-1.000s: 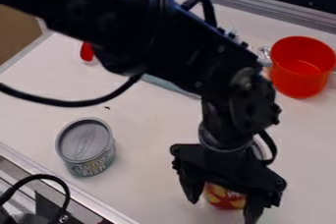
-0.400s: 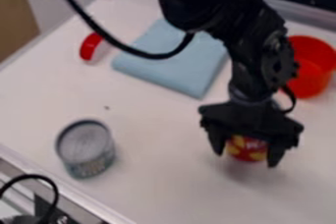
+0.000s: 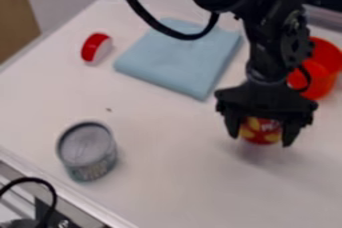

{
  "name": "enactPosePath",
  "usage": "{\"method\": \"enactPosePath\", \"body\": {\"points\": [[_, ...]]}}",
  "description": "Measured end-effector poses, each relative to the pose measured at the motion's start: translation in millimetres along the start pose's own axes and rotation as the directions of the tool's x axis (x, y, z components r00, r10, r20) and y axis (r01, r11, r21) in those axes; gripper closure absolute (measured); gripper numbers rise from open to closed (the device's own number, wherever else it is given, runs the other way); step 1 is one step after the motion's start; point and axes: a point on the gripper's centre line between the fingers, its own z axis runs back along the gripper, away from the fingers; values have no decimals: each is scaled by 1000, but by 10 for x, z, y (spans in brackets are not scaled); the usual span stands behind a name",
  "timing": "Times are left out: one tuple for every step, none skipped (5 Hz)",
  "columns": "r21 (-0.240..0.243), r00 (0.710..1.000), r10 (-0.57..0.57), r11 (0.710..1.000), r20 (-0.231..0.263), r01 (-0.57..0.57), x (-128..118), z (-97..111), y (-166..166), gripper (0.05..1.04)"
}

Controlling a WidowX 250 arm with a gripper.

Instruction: Move the can on top of the table near the orange pot

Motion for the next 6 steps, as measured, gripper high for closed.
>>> {"method": "enactPosePath", "body": {"points": [[0, 1000, 6, 1000, 2, -6, -10, -8, 9, 84], [-27, 1000, -5, 1000, -23, 4, -178, 167, 69, 84], [-48, 1000, -9, 999, -30, 8, -300, 307, 119, 84], [-29, 999, -15, 999, -31, 14, -427, 333, 246, 84], [27, 998, 60, 998, -4, -60, -375, 277, 479, 84], [33, 990, 142, 989, 25, -143, -204, 282, 705, 84]]}}
